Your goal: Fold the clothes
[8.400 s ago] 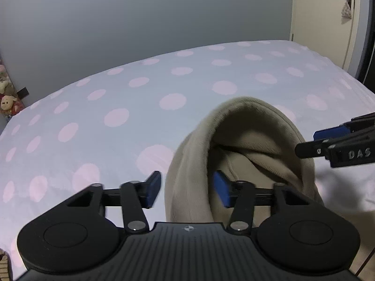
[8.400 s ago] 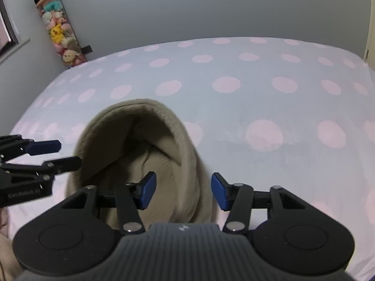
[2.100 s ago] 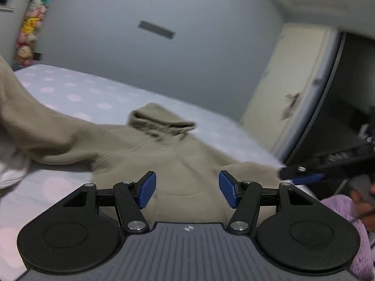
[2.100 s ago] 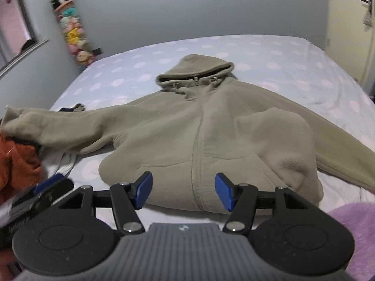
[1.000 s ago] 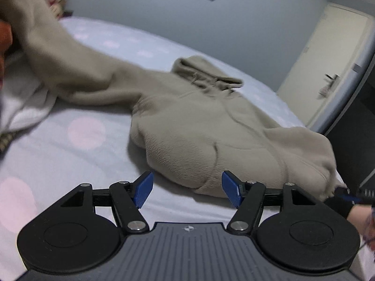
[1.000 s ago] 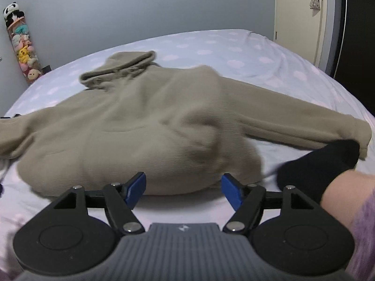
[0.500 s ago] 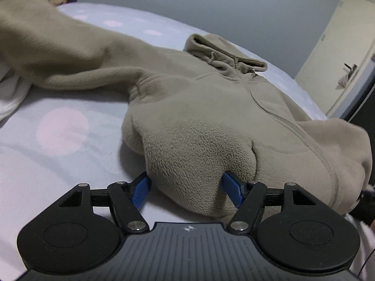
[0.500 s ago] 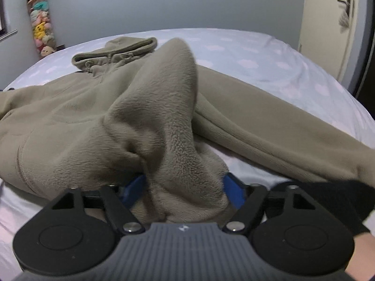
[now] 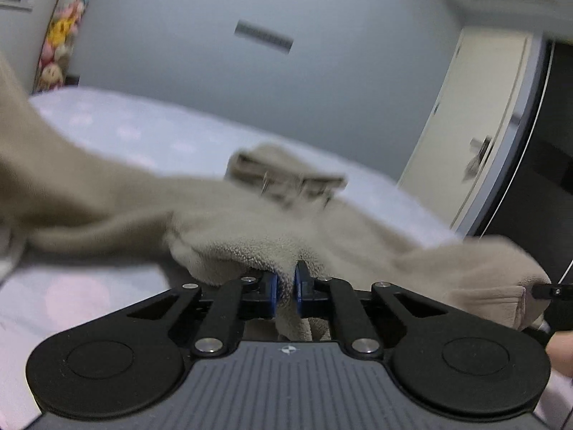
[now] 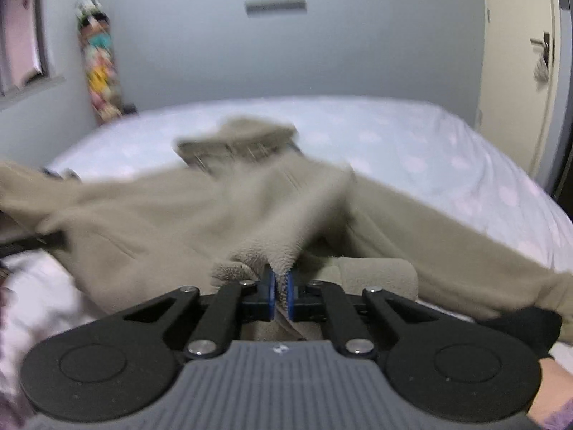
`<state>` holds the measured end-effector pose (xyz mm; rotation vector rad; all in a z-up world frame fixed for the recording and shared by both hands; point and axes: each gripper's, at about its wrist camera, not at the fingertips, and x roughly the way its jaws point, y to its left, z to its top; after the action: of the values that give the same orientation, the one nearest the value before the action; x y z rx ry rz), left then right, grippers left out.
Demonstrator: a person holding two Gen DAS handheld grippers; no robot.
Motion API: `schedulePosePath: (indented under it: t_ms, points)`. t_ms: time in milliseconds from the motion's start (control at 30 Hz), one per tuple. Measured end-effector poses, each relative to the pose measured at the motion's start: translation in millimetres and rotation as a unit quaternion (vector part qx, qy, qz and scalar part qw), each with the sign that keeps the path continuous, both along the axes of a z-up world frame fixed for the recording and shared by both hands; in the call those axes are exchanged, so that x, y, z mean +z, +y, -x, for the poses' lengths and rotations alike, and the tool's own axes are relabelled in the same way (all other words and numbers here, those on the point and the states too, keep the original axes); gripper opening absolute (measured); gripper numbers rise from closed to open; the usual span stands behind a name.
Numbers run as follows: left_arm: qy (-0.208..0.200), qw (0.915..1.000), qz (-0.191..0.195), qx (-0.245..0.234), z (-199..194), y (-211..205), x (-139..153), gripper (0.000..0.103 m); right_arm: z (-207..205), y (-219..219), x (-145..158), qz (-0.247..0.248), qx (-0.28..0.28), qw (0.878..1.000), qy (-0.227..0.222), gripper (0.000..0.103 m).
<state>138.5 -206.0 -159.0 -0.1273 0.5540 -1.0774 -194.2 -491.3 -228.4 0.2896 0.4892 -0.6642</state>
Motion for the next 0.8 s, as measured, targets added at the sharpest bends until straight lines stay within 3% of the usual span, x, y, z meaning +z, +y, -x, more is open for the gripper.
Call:
schedulePosePath:
  t_ms: [133, 233, 400, 567, 700, 800]
  points:
    - [-0.018, 0.9988, 0.034, 0.03, -10, 16, 29, 0.006, 9, 3, 37, -0.005, -0.009, 0.997, -0.07, 0.007]
    - [-0.039, 0.9981, 0.028, 0.039, -26, 13, 39, 0.006, 4, -25, 36, -0.024, -0.039, 0.996, -0.07, 0.007]
    - [-0.103, 0.9939, -0.035, 0.02, -40, -26, 25, 0.006, -10, -79, -19, -0.092, -0.08, 0.992, -0.036, 0.007]
    - [-0.128, 0.9883, -0.083, -0.001, -42, -61, -14, 0.006, -40, -97, -68, -0.088, -0.078, 0.993, 0.008, 0.007]
    - [-0.122, 0.987, -0.104, -0.007, -47, -67, -42, 0.006, -67, -112, -98, -0.082, -0.073, 0.994, 0.029, 0.008]
    - [-0.1, 0.9898, -0.101, -0.01, -56, -64, -54, 0.014, -82, -121, -114, -0.09, -0.072, 0.993, 0.036, 0.008]
